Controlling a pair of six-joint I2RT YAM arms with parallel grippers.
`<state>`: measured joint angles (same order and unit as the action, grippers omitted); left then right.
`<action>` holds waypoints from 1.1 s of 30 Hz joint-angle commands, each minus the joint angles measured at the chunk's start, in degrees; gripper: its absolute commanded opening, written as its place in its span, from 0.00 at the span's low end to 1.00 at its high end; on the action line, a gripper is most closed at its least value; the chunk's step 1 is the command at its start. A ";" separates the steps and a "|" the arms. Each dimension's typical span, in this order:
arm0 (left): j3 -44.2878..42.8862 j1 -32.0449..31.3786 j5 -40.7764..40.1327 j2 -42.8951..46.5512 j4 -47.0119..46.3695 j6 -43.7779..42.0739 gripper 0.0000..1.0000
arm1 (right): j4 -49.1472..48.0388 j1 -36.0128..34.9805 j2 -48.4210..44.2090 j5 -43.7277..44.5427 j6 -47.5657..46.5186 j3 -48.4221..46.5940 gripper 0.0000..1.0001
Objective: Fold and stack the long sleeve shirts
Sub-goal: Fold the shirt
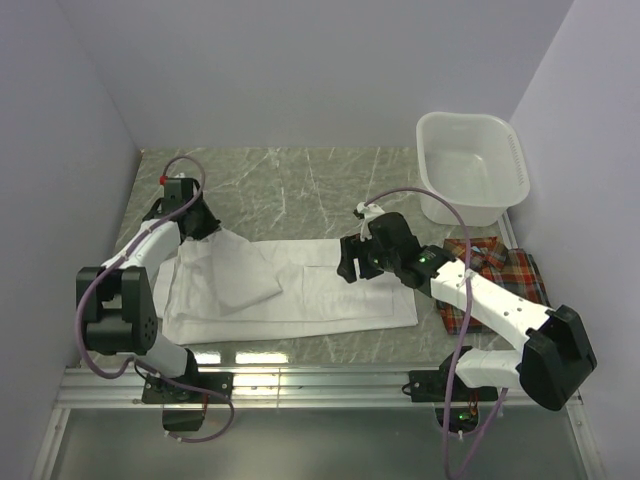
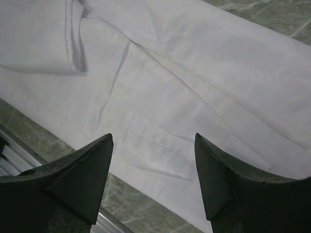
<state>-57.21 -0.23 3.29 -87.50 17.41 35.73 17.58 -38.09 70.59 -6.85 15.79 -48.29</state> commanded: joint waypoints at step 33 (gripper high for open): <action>-0.53 -31.14 37.59 21.32 16.24 -59.36 0.01 | 0.44 -0.41 2.01 -22.14 -22.55 -18.60 0.77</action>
<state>-54.68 -28.80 40.62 -67.44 29.06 -15.92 19.73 -38.11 72.71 -24.40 -1.28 -64.97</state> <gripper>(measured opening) 0.017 0.775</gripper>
